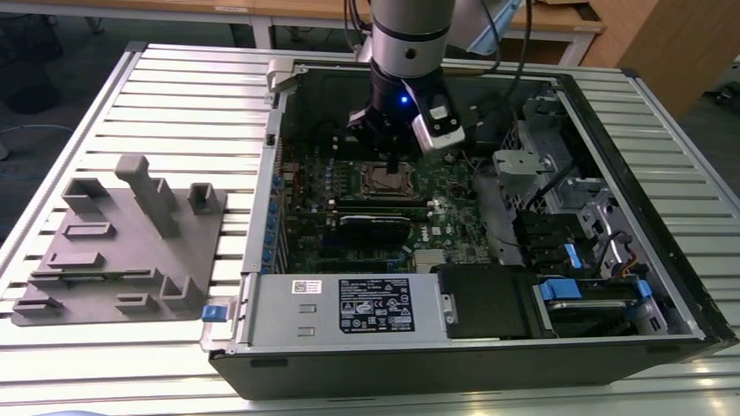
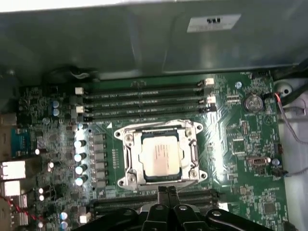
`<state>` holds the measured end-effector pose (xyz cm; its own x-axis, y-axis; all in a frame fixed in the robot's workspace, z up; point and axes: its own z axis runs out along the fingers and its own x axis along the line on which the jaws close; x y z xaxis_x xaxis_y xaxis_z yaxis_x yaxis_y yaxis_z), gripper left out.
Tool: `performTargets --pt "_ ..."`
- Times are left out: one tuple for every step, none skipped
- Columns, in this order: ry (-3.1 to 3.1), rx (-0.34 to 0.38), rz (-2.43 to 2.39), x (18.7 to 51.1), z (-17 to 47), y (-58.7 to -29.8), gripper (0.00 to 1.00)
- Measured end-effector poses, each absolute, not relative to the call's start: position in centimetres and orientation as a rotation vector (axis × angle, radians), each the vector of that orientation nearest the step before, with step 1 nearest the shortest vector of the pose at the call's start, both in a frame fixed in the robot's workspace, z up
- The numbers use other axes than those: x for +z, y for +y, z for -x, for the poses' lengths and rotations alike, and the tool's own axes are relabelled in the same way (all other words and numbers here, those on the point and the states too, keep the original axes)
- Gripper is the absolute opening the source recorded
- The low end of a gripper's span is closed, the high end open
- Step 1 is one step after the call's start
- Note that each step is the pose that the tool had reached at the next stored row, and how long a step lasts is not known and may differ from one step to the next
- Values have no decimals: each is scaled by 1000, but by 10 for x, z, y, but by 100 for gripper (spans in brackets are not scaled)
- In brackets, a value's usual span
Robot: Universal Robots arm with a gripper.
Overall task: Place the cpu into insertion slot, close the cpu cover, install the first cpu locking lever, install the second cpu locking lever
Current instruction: 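Install the second cpu locking lever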
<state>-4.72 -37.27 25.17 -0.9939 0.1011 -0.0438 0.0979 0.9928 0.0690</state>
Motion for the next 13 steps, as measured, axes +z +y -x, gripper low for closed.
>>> performTargets --pt "3089 103 -154 252 47 -374 11" --pt "3089 104 -154 251 47 -375 11" --pt "3089 104 -154 251 47 -376 11" --pt "3089 104 -154 250 47 -376 11" --pt "3089 104 -155 249 48 -376 11" --pt "3089 104 -154 247 48 -376 11" --pt "3089 104 -154 246 48 -376 11" --pt "3089 104 -154 244 49 -376 11" --pt "3089 104 -154 242 49 -376 11" --pt "3089 104 -154 240 49 -376 11" --pt "3089 104 -154 239 50 -376 11" --pt "3089 104 -154 239 50 -376 11" --pt "3089 103 -154 239 51 -376 11"
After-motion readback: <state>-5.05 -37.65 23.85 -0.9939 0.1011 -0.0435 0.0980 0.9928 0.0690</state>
